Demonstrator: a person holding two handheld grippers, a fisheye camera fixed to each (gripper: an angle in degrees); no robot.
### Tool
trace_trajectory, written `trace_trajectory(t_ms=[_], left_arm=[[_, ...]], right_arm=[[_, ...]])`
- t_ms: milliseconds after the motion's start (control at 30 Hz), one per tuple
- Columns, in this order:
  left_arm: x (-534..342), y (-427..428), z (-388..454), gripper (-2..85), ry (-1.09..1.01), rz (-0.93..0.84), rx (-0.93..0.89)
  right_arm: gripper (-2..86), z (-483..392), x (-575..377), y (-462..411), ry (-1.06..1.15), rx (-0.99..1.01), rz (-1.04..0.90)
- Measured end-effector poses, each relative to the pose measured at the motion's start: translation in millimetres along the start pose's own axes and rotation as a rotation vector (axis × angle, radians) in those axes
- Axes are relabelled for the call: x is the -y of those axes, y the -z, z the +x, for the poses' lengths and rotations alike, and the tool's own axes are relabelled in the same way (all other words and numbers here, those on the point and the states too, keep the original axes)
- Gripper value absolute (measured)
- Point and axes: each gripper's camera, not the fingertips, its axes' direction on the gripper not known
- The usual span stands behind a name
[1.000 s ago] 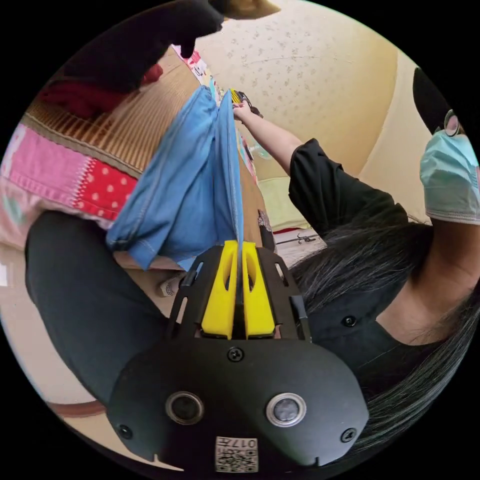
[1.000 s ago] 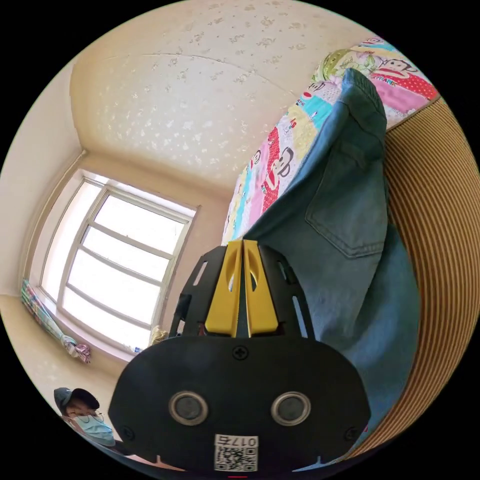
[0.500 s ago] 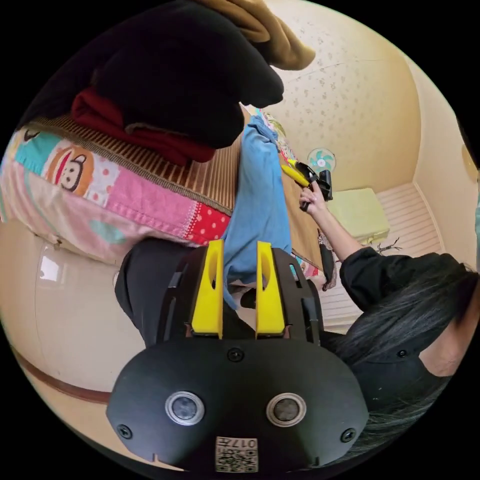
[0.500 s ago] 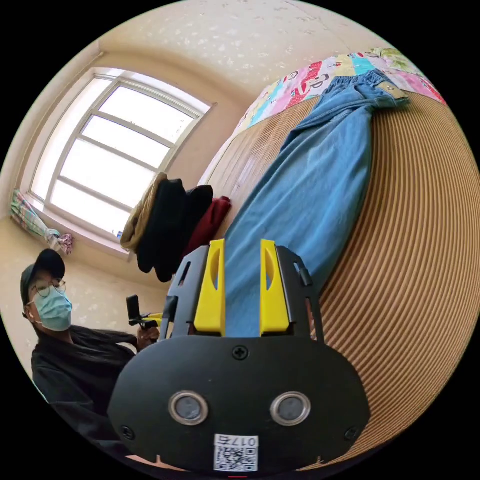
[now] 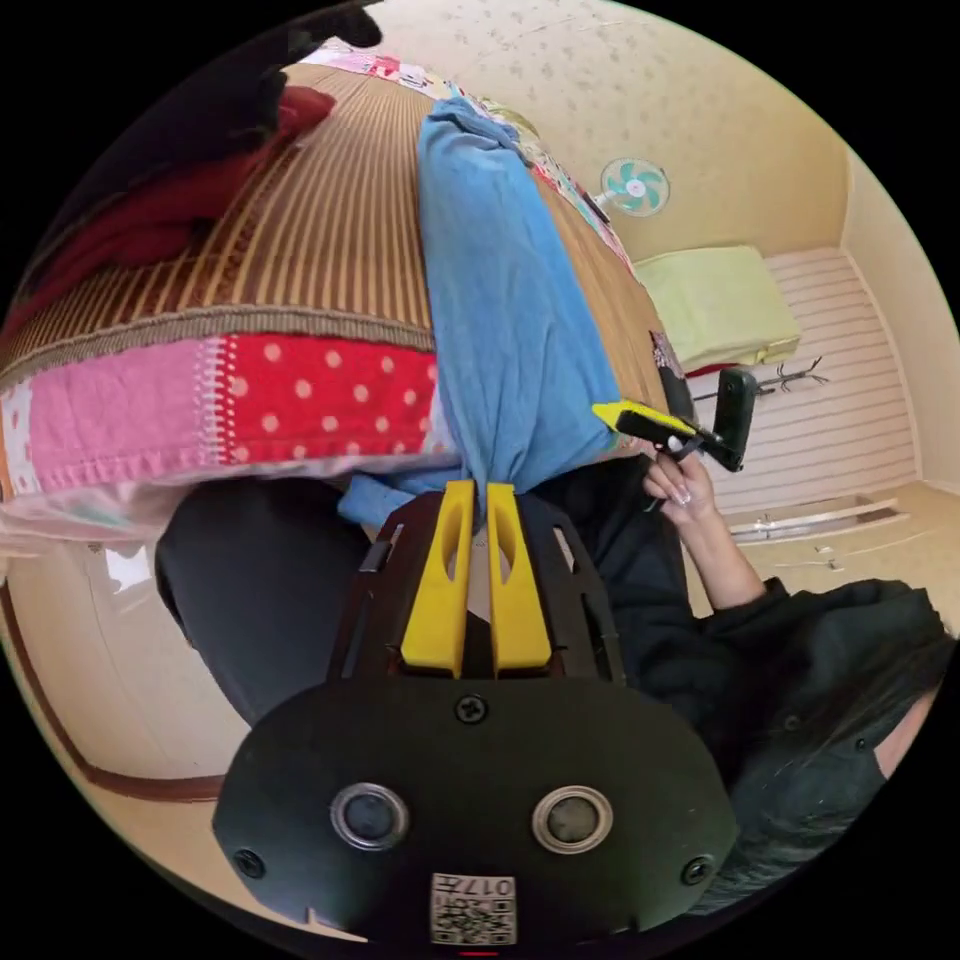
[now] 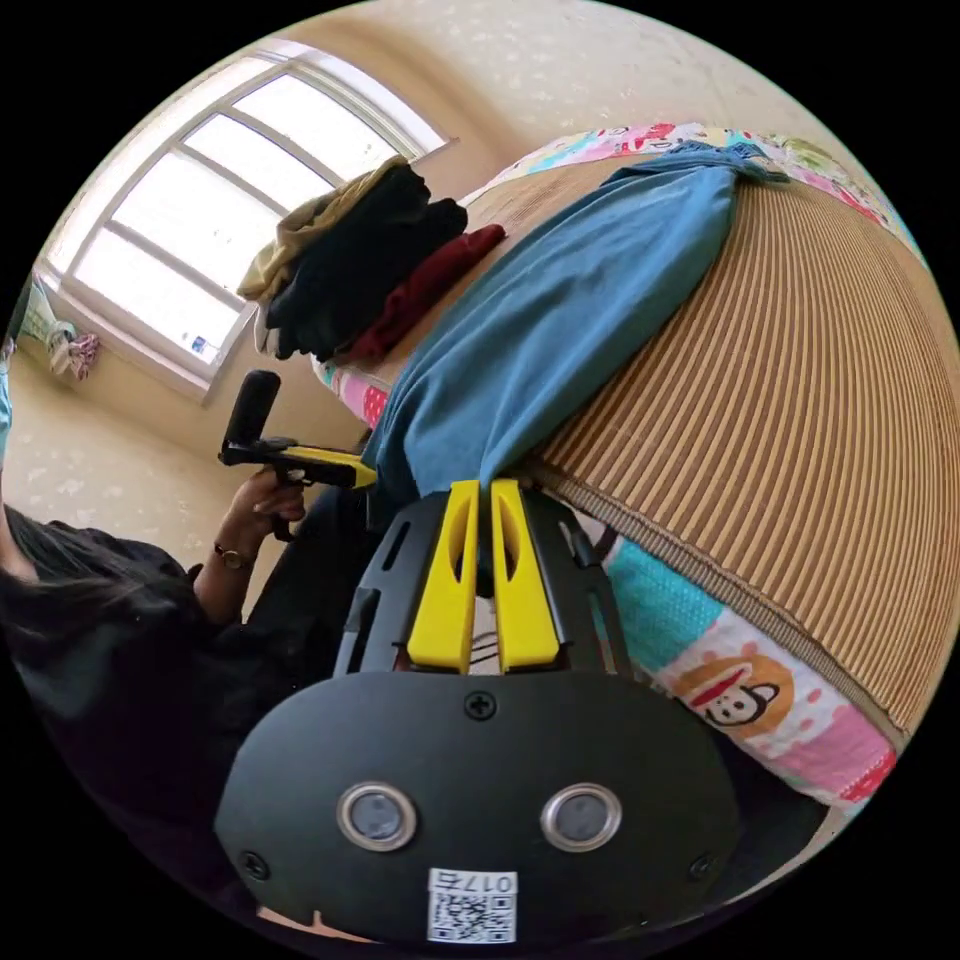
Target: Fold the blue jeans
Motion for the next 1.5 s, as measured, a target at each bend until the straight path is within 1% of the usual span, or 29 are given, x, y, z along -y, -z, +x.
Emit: trace_trajectory(t_ms=[33,100,167,200,233,300,333,400,467,500,567,600,667,733,833,900,967,1033,1067,1167,1233,1300,1333,1400,1433,1467,1500], left_arm=[[-4.4,-5.4,6.5,1.5,-0.021,-0.046,0.019],[-23.8,-30.9,23.9,1.6,-0.074,-0.283,0.068],[-39.7,-42.3,28.0,1.9,-0.081,-0.394,0.031],[-46.8,-40.7,26.6,2.2,-0.06,-0.394,-0.006],[-49.3,-37.3,25.2,3.0,-0.046,-0.373,-0.027],[-50.4,-14.7,18.0,6.1,-0.01,-0.196,-0.131],[-49.0,-9.6,15.9,6.8,0.001,-0.151,-0.155],[-38.0,5.0,15.5,8.6,-0.035,0.019,-0.229],[-28.2,6.7,18.0,9.0,-0.066,0.122,-0.204],[-21.0,2.7,19.5,9.2,-0.083,0.16,-0.17],[-11.6,-7.3,21.1,9.8,-0.103,0.186,-0.131],[-7.9,-14.0,22.2,9.9,-0.121,0.198,-0.121],[-5.4,-24.4,23.2,10.0,-0.138,0.191,-0.12],[-7.9,-32.3,23.5,10.1,-0.143,0.192,-0.125],[-21.2,-32.7,23.7,10.3,-0.144,0.244,-0.104],[-35.5,-22.8,25.7,11.0,-0.156,0.32,-0.084],[-41.4,-17.0,24.1,11.3,-0.16,0.344,-0.082],[-39.4,-20.7,17.9,11.6,-0.144,0.305,-0.116],[-37.6,-24.9,13.0,11.6,-0.132,0.28,-0.167],[-39.2,-29.7,4.2,10.4,-0.095,0.275,-0.247],[-40.6,-33.8,2.9,8.1,-0.086,0.256,-0.289],[-38.1,-45.8,2.8,3.9,-0.067,0.159,-0.361],[-39.1,-45.3,3.2,3.1,-0.063,0.15,-0.366],[-53.0,-22.6,16.5,1.3,-0.126,0.174,-0.371],[-59.0,-12.4,21.8,1.0,-0.149,0.192,-0.368],[-72.0,12.1,32.9,0.6,-0.202,0.239,-0.395],[-83.9,38.8,44.2,0.3,-0.254,0.286,-0.46]], right_arm=[[3.5,-1.4,-16.4,8.0,0.026,0.001,-0.063],[3.5,-3.9,-48.1,21.7,0.07,0.037,-0.157],[3.8,-9.9,-91.5,40.3,0.125,0.153,-0.277],[3.9,-11.1,-100.5,44.7,0.134,0.179,-0.297],[4.4,-11.6,-114.9,53.1,0.141,0.214,-0.321],[6.0,-1.6,-126.1,65.7,0.086,0.188,-0.288],[7.6,12.3,-127.7,74.4,0.01,0.15,-0.227],[9.9,35.5,-123.5,84.4,-0.105,0.1,-0.132],[10.8,60.8,-115.2,95.2,-0.18,0.077,0.031],[10.9,67.0,-113.1,96.9,-0.198,0.074,0.07],[11.1,88.9,-104.8,97.8,-0.252,0.088,0.169],[11.2,93.6,-103.0,97.3,-0.261,0.102,0.186],[11.4,105.9,-97.0,94.1,-0.258,0.181,0.238],[11.3,110.2,-93.9,91.0,-0.25,0.223,0.247],[10.6,112.8,-93.3,93.0,-0.228,0.235,0.236],[10.5,114.9,-96.4,99.7,-0.226,0.235,0.244],[10.6,119.2,-98.0,105.4,-0.221,0.259,0.238],[10.5,124.4,-93.5,101.7,-0.228,0.301,0.195],[10.2,126.3,-89.7,98.3,-0.227,0.335,0.176],[8.6,121.1,-79.1,88.0,-0.204,0.348,0.143],[7.2,115.8,-75.6,84.0,-0.196,0.323,0.124],[5.8,112.7,-75.9,82.5,-0.19,0.351,0.115],[4.6,108.6,-77.3,82.2,-0.165,0.39,0.103],[3.7,97.1,-84.0,92.7,-0.129,0.421,0.129],[3.4,85.0,-91.4,110.8,-0.085,0.443,0.187],[3.1,69.9,-99.5,134.6,-0.026,0.487,0.254],[2.9,61.0,-103.7,149.0,0.009,0.517,0.294]])
